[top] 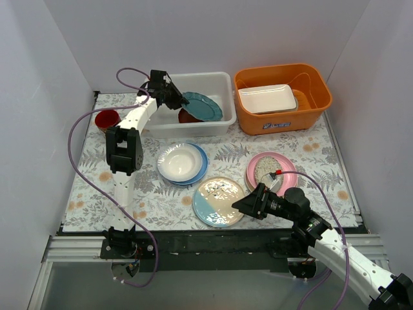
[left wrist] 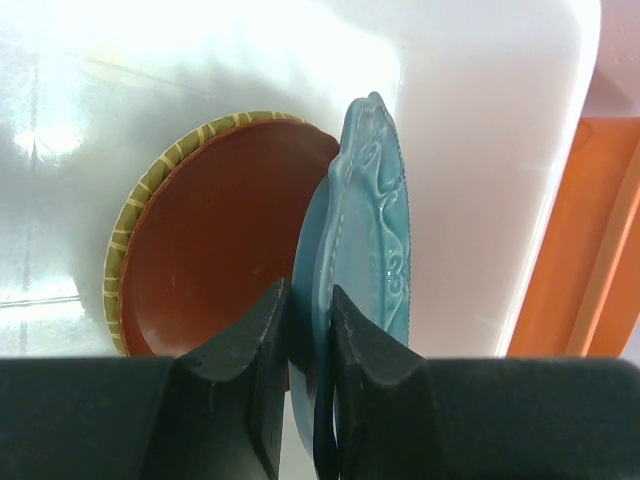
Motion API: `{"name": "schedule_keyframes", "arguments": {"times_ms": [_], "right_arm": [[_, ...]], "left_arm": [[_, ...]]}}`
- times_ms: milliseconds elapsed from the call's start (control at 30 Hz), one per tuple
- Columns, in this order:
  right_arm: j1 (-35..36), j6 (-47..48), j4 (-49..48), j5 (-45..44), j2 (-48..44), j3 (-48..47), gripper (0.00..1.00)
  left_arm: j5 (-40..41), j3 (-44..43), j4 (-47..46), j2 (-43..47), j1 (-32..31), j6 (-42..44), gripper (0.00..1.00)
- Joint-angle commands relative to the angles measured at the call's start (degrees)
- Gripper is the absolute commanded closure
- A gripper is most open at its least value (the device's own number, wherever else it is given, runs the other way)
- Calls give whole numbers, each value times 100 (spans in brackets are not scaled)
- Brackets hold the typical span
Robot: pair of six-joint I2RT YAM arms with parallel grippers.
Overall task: Place the plates into the plastic bin on the countertop
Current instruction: Place the plate in the plastic bin.
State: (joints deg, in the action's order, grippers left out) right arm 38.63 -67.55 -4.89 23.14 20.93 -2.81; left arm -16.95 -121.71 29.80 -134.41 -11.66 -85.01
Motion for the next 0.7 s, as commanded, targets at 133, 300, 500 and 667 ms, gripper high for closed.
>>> {"name": "schedule_keyframes", "arguments": {"times_ms": [133,300,500,667], "right_arm": [[4,-39,-215,95,-45,474,2],[4,-39,-153,86,-54,483,2],[4,-57,5,33,-203,483,2],[4,-57,58,7,-203,483,2]], "left_arm": [[-300,182,-537,231,41,-86,100],[-248,341,-519,213,59,-42,100],[-168,411,-423,196,76,81,91],[-168,332,-291,196,111,204,65]]}}
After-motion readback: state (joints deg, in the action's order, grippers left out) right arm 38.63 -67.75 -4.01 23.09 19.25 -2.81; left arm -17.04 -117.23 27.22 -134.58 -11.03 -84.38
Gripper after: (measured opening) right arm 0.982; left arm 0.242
